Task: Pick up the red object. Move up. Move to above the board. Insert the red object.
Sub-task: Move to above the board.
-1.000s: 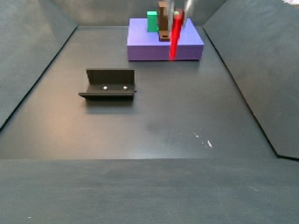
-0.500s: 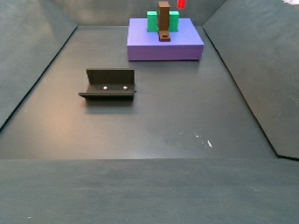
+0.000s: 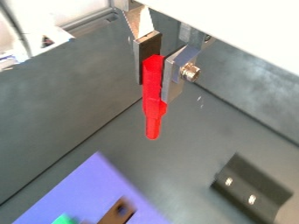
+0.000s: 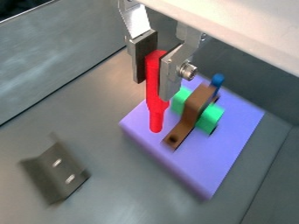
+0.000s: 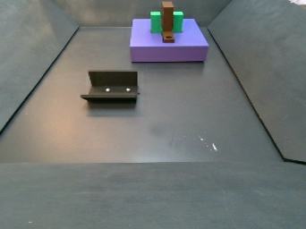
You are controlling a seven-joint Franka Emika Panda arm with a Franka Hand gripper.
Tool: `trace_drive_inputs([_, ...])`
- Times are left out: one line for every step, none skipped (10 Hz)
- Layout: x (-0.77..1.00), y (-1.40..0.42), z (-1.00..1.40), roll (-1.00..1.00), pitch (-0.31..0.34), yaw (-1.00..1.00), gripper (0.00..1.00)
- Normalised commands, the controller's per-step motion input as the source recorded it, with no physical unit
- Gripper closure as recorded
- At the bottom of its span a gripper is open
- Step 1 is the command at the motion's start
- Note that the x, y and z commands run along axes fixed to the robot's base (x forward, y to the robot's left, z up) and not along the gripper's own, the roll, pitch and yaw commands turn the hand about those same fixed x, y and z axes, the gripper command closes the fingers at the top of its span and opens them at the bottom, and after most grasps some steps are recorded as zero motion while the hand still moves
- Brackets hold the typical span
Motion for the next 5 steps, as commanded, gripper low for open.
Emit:
trace_drive_inputs([0.27, -1.4, 0.24, 0.01, 0.199, -0.02, 1.0])
trace_drive_inputs([0.29, -1.4, 0.26, 0.0, 0.167, 0.0, 1.0])
trace_drive_inputs([0.18, -0.73, 0.13, 0.0, 0.146, 0.01, 1.0])
trace_drive_inputs([0.13, -0.4, 0.08, 0.01, 0.126, 0.01, 1.0])
trace_drive_inputs([0.08, -0.23, 0.06, 0.01, 0.096, 0.01, 1.0])
